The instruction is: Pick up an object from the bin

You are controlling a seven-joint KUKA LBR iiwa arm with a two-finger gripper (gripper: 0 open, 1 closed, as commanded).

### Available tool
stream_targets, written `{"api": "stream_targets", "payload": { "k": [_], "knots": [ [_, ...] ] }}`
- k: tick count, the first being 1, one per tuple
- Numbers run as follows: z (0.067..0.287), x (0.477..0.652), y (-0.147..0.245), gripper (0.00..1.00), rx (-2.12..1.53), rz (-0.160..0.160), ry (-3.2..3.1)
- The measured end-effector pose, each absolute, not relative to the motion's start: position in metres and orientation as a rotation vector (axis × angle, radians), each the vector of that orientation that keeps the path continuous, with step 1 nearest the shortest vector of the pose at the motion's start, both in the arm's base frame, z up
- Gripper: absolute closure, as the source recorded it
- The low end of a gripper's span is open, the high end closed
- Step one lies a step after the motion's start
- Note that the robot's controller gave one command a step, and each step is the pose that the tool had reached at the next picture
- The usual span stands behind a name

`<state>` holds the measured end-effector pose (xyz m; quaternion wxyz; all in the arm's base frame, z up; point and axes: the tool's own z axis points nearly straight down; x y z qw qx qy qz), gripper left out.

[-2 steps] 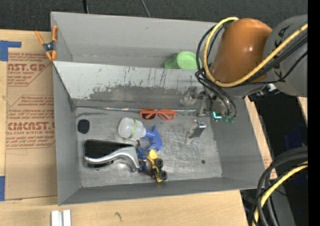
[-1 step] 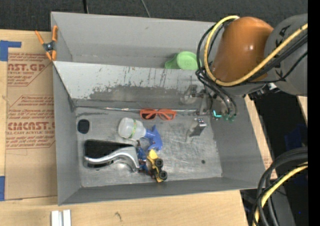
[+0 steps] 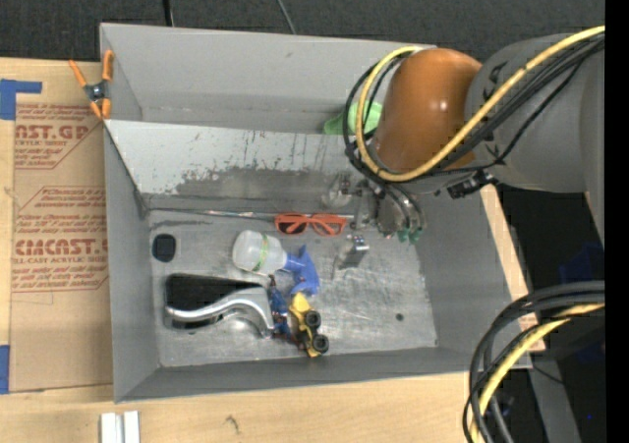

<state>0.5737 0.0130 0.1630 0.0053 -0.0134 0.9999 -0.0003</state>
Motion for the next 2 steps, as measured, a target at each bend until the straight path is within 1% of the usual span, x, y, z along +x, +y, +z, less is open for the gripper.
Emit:
{"api": "stream_targets", "payload": {
  "k": [1,2],
  "knots": [
    [0.127,0.591,0.062,0.0,-0.012,0.001,3.142],
    [0.145,0.588,0.076,0.0,-0.302,0.001,3.125]
  ]
}}
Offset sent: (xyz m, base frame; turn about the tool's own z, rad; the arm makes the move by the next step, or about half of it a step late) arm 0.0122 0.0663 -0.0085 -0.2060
